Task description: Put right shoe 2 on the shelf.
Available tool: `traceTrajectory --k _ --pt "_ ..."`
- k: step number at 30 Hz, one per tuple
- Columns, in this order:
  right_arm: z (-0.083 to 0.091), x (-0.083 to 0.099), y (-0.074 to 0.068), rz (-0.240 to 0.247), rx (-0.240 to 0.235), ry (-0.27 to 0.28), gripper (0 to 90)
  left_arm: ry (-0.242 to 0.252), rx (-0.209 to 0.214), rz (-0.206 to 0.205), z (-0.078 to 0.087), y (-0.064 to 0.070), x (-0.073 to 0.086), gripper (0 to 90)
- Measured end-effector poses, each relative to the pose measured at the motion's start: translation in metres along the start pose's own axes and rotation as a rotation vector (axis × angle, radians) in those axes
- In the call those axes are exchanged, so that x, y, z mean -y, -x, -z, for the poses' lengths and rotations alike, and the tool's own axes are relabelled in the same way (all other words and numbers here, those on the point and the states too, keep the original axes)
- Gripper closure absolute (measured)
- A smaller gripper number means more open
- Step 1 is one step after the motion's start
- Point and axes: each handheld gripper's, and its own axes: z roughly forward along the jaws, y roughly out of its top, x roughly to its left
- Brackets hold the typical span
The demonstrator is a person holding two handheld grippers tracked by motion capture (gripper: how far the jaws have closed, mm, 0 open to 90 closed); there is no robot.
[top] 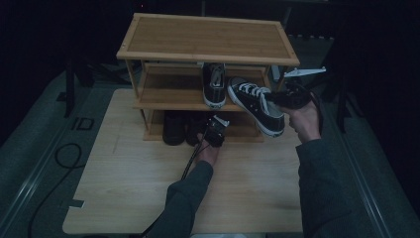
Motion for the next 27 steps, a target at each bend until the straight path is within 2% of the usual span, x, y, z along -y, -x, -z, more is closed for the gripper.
traceTrajectory --k 6,13,19,27 --pt "-0.007 -0.002 -0.001 -0.02 -0.002 0.012 87.8 0.0 0.0 0.0 0.0 0.0 0.0 90.0" --pt "-0.012 -0.003 0.001 -0.051 0.02 0.004 87.8 0.0 -0.001 -0.001 0.0 0.0 0.0 90.0" --pt "-0.011 -0.003 0.003 -0.071 0.002 -0.011 83.3 0.0 -0.001 0.0 0.0 0.0 0.0 90.0" --pt "-0.001 -0.004 0.002 -0.049 0.005 -0.01 79.5 0.0 -0.001 -0.001 0.0 0.0 0.0 90.0"
